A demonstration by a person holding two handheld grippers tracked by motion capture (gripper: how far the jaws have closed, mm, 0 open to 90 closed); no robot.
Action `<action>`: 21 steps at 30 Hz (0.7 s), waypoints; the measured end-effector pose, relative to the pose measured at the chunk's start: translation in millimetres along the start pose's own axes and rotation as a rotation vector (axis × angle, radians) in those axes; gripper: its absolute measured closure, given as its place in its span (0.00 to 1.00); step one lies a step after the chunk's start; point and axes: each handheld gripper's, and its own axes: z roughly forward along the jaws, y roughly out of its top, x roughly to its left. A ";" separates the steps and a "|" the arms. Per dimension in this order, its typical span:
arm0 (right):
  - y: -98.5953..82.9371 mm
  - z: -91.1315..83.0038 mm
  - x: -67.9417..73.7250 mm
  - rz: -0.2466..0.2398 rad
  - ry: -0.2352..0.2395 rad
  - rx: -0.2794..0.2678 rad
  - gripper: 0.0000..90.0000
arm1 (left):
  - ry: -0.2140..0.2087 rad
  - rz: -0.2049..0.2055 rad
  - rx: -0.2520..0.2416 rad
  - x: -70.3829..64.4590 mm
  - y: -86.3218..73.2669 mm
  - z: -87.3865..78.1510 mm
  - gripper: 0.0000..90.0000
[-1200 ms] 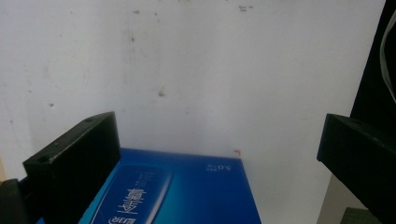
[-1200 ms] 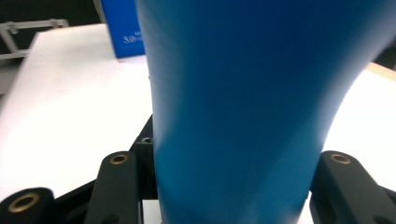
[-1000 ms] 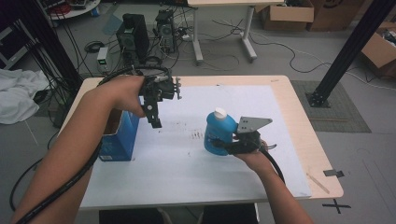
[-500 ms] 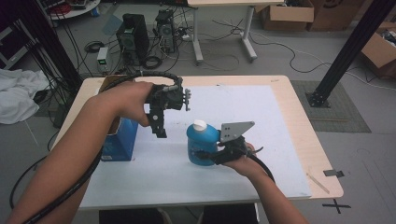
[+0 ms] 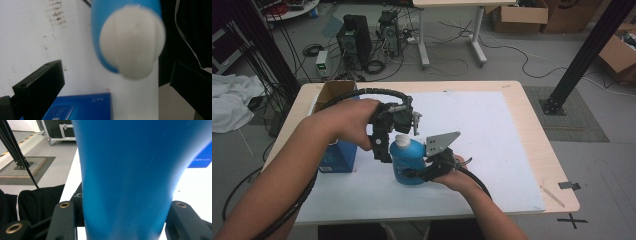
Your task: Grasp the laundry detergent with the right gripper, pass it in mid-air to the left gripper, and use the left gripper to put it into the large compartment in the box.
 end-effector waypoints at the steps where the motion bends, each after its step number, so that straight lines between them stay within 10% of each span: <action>1: 1.0 2.9 -0.4 -0.003 0.001 0.001 0.53 | -0.001 0.004 0.002 -1.4 0.6 -0.5 0.00; 21: 25.9 31.6 2.1 -0.045 0.056 -0.010 0.53 | -0.007 -0.024 0.011 -9.9 -1.9 9.8 0.00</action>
